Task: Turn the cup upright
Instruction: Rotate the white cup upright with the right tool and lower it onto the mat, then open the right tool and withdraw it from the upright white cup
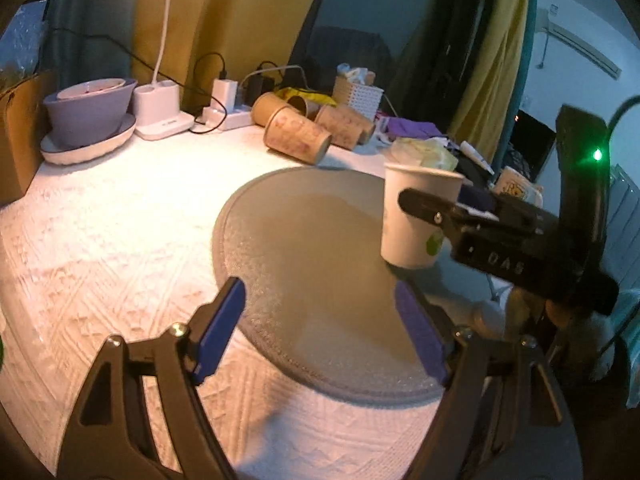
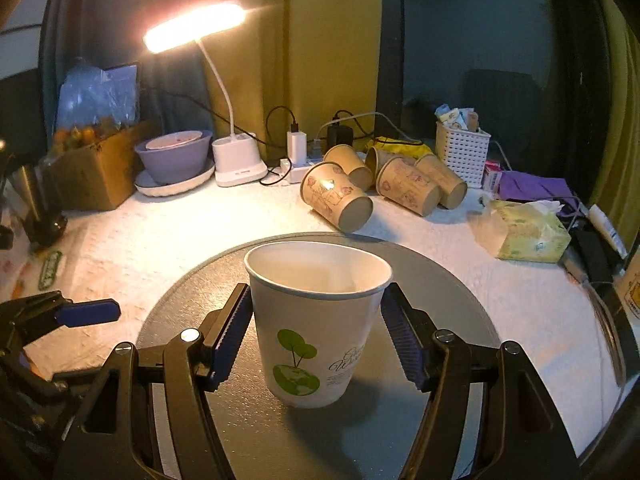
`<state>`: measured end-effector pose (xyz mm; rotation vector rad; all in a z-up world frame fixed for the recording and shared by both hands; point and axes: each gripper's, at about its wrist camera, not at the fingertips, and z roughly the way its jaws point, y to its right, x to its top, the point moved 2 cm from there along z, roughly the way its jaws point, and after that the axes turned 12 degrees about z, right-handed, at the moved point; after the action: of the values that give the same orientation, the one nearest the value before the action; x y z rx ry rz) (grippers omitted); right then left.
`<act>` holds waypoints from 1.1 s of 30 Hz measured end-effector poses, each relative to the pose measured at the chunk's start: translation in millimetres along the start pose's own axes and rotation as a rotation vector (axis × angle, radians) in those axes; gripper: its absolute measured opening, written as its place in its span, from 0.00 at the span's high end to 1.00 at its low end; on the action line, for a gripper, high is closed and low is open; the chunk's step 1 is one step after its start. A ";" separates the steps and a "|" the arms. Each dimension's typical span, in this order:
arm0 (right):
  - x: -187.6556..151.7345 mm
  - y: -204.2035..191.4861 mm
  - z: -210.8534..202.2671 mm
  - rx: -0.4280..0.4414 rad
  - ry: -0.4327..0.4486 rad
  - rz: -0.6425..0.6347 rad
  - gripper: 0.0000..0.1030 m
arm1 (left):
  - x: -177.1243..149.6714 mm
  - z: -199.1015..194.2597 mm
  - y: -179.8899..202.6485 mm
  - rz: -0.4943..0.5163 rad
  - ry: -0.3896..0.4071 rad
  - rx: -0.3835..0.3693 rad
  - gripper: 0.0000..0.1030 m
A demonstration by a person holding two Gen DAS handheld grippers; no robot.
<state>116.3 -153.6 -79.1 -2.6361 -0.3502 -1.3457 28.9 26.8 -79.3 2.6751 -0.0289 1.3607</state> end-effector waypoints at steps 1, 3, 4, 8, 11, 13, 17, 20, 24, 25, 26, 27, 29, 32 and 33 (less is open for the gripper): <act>-1.5 0.3 0.8 -0.005 -0.002 0.002 0.33 | 0.5 0.9 0.0 0.002 -0.002 0.000 0.23; -4.1 1.0 0.0 -0.013 0.005 0.007 0.33 | 0.2 1.0 1.2 0.005 -0.004 0.004 0.23; -4.9 1.0 -1.0 -0.016 0.009 0.007 0.33 | 0.2 1.0 1.2 0.006 -0.005 0.008 0.23; -9.8 3.5 -6.0 -0.033 0.019 0.021 0.33 | 3.7 4.5 -0.8 0.004 -0.014 0.032 0.23; -13.8 4.9 -10.6 -0.034 0.019 0.029 0.33 | 5.0 5.5 -1.5 0.001 -0.022 0.050 0.23; -16.0 7.2 -13.0 -0.034 0.016 0.036 0.32 | 5.8 5.8 0.0 0.003 -0.026 0.061 0.23; -19.8 12.5 -16.9 -0.031 0.005 0.058 0.28 | 7.5 5.7 4.4 0.003 -0.026 0.073 0.23; -23.4 16.7 -21.9 -0.027 0.000 0.075 0.27 | 8.7 4.7 8.1 0.011 -0.024 0.079 0.20; -28.0 18.7 -29.5 -0.018 -0.023 0.091 0.27 | 9.6 1.7 13.4 0.017 -0.017 0.080 0.13; -29.1 18.7 -30.9 -0.015 -0.030 0.093 0.27 | 9.9 0.7 15.1 0.020 -0.014 0.082 0.12; -30.3 18.7 -32.8 -0.009 -0.036 0.097 0.27 | 9.9 -0.4 17.1 0.024 -0.012 0.085 0.12; -31.3 19.0 -35.3 -0.002 -0.038 0.102 0.27 | 10.3 -1.5 19.1 0.030 -0.010 0.089 0.12; -32.6 19.1 -40.1 0.005 -0.040 0.110 0.27 | 10.6 -4.3 21.8 0.038 -0.002 0.098 0.12; -34.0 17.8 -49.6 0.000 -0.035 0.108 0.26 | 12.0 -9.1 26.1 0.048 0.017 0.113 0.12; -33.9 18.0 -52.2 -0.002 -0.032 0.106 0.26 | 12.7 -10.3 27.6 0.055 0.023 0.116 0.12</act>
<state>61.5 -188.3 -76.9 -2.6403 -0.2102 -1.2733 26.0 1.4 -59.9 2.7723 -0.0216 1.4518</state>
